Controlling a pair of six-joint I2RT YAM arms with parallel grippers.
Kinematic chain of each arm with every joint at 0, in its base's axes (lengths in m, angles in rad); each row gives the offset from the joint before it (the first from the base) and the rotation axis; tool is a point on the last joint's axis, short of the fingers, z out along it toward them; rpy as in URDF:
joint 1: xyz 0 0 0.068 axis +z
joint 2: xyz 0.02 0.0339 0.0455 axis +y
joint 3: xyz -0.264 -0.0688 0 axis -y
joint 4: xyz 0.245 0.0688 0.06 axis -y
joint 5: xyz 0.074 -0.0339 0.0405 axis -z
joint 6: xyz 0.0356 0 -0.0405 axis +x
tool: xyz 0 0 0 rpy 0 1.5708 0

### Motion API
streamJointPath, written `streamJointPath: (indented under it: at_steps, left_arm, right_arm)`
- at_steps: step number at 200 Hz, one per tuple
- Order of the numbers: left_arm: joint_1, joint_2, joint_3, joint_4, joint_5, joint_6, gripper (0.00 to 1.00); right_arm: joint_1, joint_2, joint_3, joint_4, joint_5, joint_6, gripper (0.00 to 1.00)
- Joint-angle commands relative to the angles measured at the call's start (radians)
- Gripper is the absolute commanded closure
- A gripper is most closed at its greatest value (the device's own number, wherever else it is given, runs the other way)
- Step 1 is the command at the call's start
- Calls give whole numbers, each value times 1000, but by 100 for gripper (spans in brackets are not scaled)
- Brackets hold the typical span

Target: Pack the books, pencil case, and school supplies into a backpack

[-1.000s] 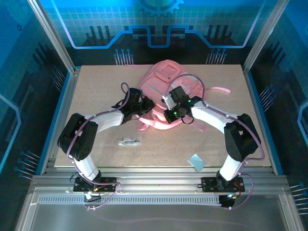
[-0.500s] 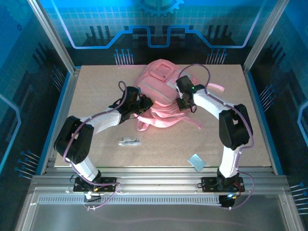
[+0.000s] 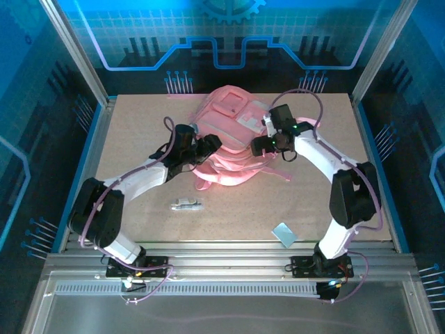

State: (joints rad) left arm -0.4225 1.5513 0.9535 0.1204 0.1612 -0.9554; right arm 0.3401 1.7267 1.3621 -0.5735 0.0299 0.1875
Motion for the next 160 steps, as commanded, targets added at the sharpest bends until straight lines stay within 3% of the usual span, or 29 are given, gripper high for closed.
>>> streamJointPath:
  at_steps: [1,37,58,87,120,160]
  left_arm:
    - [-15,-83,-18,-55,-12,70,36]
    - [-18,-150,-101,-138,-137,157,49]
    - [-18,-131,-138,-100,-158,180,66]
    - [-18,-46,-155,6,-145,214,78]
    - [-24,52,-156,96,-121,202,88]
    - [-75,95,-144,142,-118,180,89]
  right_arm:
    - [2,-12,-19,122,-217,78,4]
    - [2,76,-6,259,-319,193,3]
    - [1,119,-13,333,-368,255,3]
    - [12,131,-62,460,-462,337,4]
    - [45,108,-108,484,-536,377,7]
    - [109,18,-200,447,-563,454,7]
